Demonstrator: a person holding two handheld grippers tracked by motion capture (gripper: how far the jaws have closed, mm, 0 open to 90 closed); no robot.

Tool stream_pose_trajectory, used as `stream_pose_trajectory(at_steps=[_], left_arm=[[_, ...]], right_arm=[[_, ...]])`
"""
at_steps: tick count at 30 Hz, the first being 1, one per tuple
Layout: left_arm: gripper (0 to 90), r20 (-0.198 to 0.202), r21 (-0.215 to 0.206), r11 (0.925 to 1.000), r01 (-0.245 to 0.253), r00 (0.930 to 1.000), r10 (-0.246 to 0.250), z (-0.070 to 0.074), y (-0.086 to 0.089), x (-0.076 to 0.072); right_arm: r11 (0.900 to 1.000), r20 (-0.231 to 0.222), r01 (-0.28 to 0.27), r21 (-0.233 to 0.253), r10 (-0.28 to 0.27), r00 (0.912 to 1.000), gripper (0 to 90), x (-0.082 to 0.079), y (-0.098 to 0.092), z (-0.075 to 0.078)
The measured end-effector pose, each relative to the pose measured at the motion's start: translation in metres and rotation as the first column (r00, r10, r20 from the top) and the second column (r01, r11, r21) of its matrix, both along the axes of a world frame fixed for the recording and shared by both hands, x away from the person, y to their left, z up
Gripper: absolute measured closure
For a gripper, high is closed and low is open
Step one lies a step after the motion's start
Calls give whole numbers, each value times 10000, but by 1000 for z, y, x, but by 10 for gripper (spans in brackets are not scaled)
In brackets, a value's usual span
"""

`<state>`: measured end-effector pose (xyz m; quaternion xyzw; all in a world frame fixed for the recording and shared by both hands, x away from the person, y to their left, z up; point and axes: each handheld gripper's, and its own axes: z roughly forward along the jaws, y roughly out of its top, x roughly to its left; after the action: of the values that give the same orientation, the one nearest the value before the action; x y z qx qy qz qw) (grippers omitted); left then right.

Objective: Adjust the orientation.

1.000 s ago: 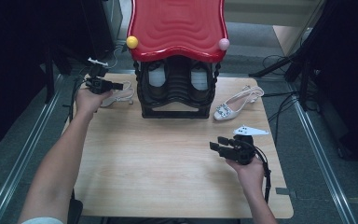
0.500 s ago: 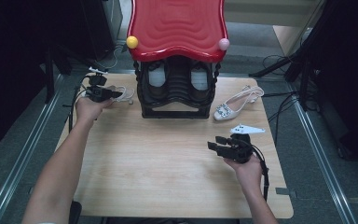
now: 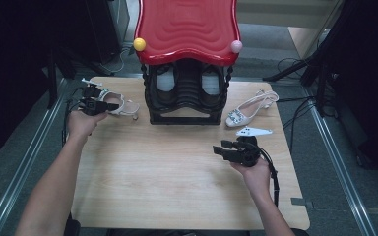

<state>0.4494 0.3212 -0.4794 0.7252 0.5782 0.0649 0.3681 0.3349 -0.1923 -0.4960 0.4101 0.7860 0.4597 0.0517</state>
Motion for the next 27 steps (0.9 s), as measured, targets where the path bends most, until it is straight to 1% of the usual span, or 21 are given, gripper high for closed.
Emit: stream_pose_trajectory(at_steps=[1,2,3,4,5,7,8,10,13,14,16,17,19,21,22,23,26,27], left_arm=[[890,43,27,9999,-115,9999,114,0,1,-2],[890,-96,16,10000,-76,9999,76,0,4,-4],[890,-111,58,9999,-102,9999,102,0,5,-5],[890,-90,48,9997,-231,9997,231,0,7,-6],[890,-160,85,9998,-172,9997,173,0,9,-8],[890,-125,131,9995,-303,9995,304,0,12,-10],[890,-183,133,9996,-262,9995,264,0,14,-11],[889,-202,225,9991,-353,9992,358,1,17,-12],[883,-282,566,9972,-480,9984,496,3,24,-12],[883,-376,603,9971,-470,9981,493,4,26,-12],[882,-372,868,9946,-562,9975,596,5,29,-12],[878,-374,828,9942,-682,9967,715,6,31,-12],[874,-384,815,9937,-767,9960,801,7,34,-13],[865,-404,844,9935,-761,9960,797,8,34,-14],[860,-399,888,9933,-734,9962,772,9,34,-14],[853,-372,853,9937,-731,9964,765,10,33,-15],[823,-91,663,9946,-799,9967,807,16,31,-16],[806,-70,656,9945,-820,9966,827,18,30,-16]], right_arm=[[10000,5,-12,-1,12,10000,519,1,1,0],[10000,19,-55,6,55,10000,519,2,2,0],[10000,-15,-64,19,64,10000,519,3,3,0],[9999,-7,-104,31,104,9999,519,3,4,0],[9999,-13,-139,46,139,9999,519,4,5,0],[9997,11,-228,-1,228,9997,519,6,7,1],[9997,-3,-247,20,247,9997,519,7,9,1],[9995,-31,-303,5,303,9995,519,9,11,1],[9990,-6,-446,-29,446,9990,519,11,15,1],[9989,-3,-466,-25,466,9989,519,11,16,1],[9988,-28,-483,-47,483,9988,519,12,17,1],[9988,-10,-496,-21,496,9988,519,12,18,1],[9986,-5,-537,-27,537,9986,519,13,19,1],[9983,-64,-586,-57,586,9983,519,13,21,0],[9981,-14,-607,-85,607,9982,519,13,21,-1],[9979,-50,-635,-96,634,9980,519,13,22,-1],[9977,-40,-660,-128,659,9978,519,13,23,-1],[9977,-38,-670,-136,670,9977,519,13,23,-1]])
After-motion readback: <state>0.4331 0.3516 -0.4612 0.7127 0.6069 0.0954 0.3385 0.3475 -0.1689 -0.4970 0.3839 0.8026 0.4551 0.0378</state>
